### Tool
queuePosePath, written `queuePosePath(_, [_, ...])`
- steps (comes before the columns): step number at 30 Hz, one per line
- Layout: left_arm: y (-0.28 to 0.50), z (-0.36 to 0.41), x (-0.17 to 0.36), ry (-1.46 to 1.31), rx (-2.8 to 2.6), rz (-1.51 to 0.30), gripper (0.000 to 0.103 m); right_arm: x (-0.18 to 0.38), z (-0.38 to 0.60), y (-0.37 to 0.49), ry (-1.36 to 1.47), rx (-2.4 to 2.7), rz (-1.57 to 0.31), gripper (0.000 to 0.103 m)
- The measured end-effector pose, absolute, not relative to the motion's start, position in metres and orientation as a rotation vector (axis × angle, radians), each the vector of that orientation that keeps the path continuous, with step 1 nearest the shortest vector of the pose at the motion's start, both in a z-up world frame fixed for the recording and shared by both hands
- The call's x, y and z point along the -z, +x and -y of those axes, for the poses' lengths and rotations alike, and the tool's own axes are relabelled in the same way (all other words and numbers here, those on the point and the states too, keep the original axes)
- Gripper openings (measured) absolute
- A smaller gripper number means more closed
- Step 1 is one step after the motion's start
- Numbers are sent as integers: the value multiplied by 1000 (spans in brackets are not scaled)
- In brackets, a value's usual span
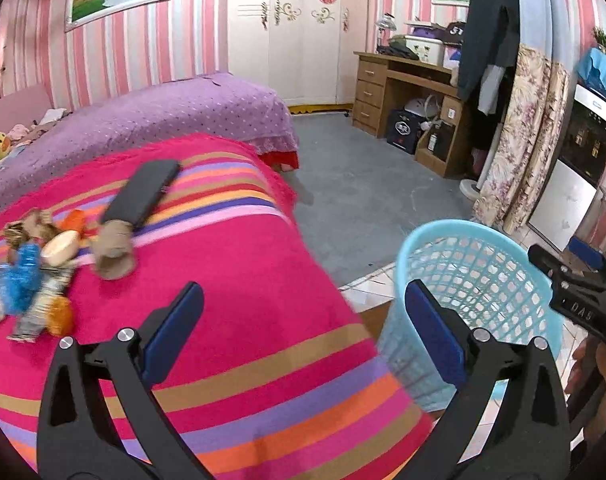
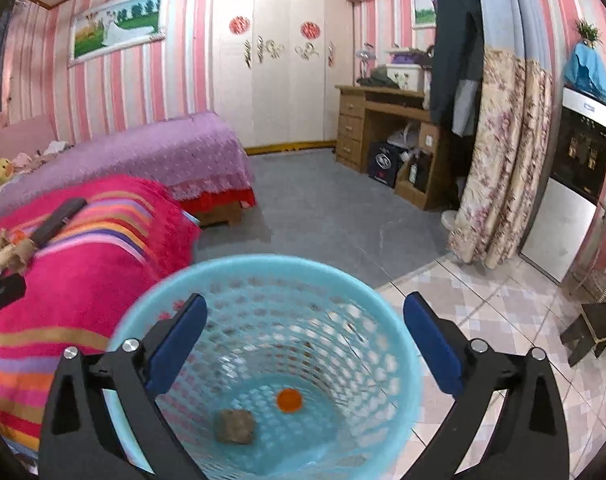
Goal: Collect trash
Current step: 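Move both tools back over the bed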
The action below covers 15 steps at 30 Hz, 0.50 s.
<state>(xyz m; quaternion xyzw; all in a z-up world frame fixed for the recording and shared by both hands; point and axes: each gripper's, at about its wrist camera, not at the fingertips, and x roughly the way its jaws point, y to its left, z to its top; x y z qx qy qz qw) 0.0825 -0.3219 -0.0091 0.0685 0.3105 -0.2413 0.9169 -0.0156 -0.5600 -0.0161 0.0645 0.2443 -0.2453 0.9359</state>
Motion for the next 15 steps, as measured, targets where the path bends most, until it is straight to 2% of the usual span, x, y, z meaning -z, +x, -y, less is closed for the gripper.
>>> queuePosePath(7, [101, 234, -7, 162, 367, -605, 97, -11, 488, 16, 109, 395, -439, 98])
queuePosePath(15, [135, 127, -4, 181, 190, -601, 97, -3, 397, 75, 82, 236, -481, 98])
